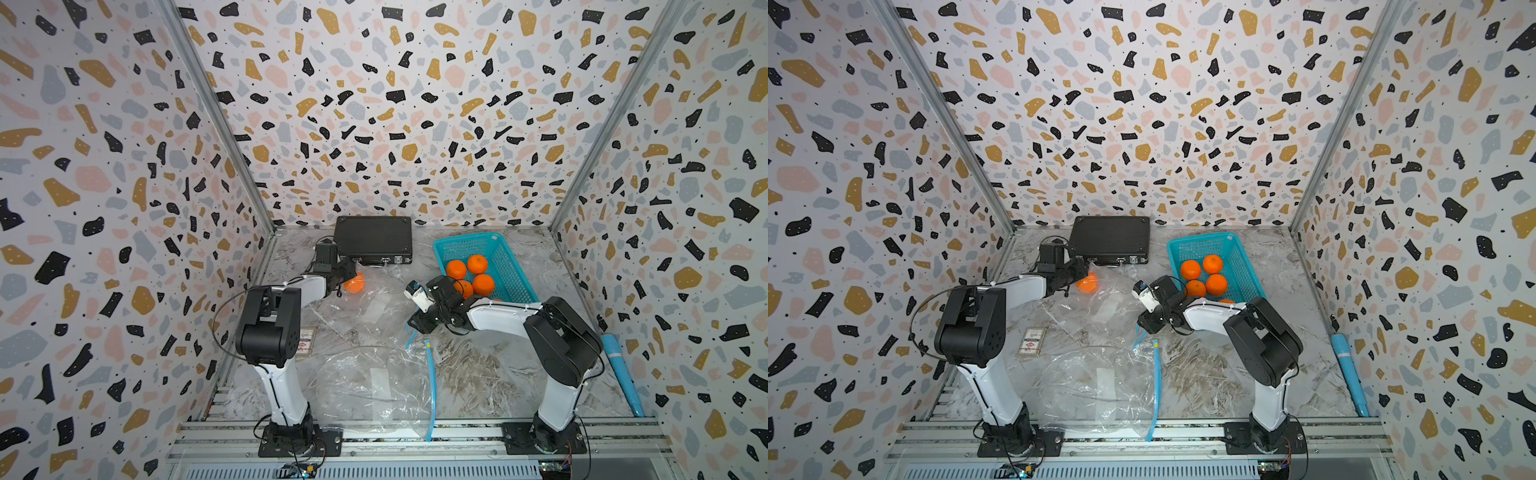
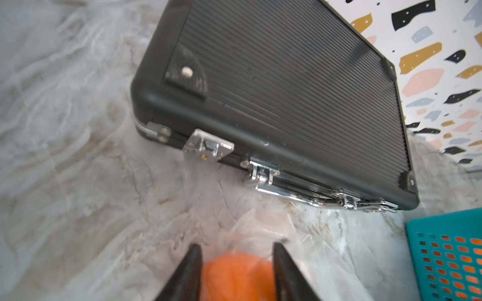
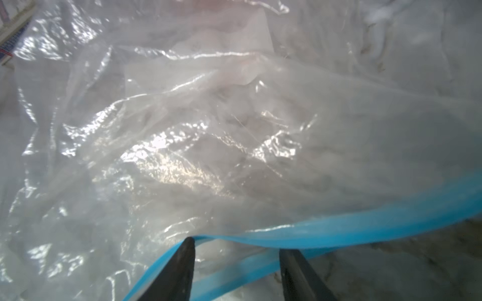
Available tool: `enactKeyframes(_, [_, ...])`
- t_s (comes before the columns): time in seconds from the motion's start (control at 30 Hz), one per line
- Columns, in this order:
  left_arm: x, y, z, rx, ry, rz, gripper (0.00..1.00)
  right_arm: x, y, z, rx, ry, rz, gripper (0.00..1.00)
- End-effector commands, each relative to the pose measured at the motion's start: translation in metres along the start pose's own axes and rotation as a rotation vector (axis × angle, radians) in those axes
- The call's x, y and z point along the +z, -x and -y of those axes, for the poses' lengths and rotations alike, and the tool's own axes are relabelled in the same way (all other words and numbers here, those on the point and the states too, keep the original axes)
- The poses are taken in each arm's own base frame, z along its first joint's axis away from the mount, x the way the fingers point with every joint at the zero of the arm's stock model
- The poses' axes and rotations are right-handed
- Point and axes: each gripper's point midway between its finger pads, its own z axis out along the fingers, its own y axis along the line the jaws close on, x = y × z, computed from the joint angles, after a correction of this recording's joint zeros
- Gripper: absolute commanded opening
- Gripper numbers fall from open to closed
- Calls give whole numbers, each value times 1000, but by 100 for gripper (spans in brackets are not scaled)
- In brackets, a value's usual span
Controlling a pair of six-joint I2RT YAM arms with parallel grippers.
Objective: Open the zip-top bag and take out the orange
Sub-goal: Adjust the zipper food storage bag at the center of the board, then adjust the basket at the center of the board.
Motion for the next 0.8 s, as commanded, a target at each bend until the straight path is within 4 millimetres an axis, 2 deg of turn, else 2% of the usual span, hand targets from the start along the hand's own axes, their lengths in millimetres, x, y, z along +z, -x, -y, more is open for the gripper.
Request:
enactKeyframes(0.0, [11, -23, -19, 2, 43, -69, 24, -18, 31, -4, -34, 6, 97, 55])
enactKeyframes(0.07, [12, -24, -20, 4, 45, -73, 20, -23, 33, -6, -52, 11, 131, 55])
enactKeyframes(0.23, [10, -26, -23, -18, 61, -74, 13, -15, 18, -1, -49, -8, 65, 52])
enactKeyframes(0.43, [15, -34, -27, -49, 60, -94, 13, -42, 24, -16, -86, 32, 181, 51])
enactKeyframes(0.53, [18, -37, -31, -58, 76, -114, 12, -41, 19, -20, -98, 54, 156, 51])
enactKeyframes(0.67, [17, -38, -36, -74, 100, -110, 12, -26, 8, -8, -90, 12, 91, 49])
enactKeyframes(0.77, [16, -38, -39, -74, 119, -111, 8, -27, 4, 9, -64, -93, 71, 48])
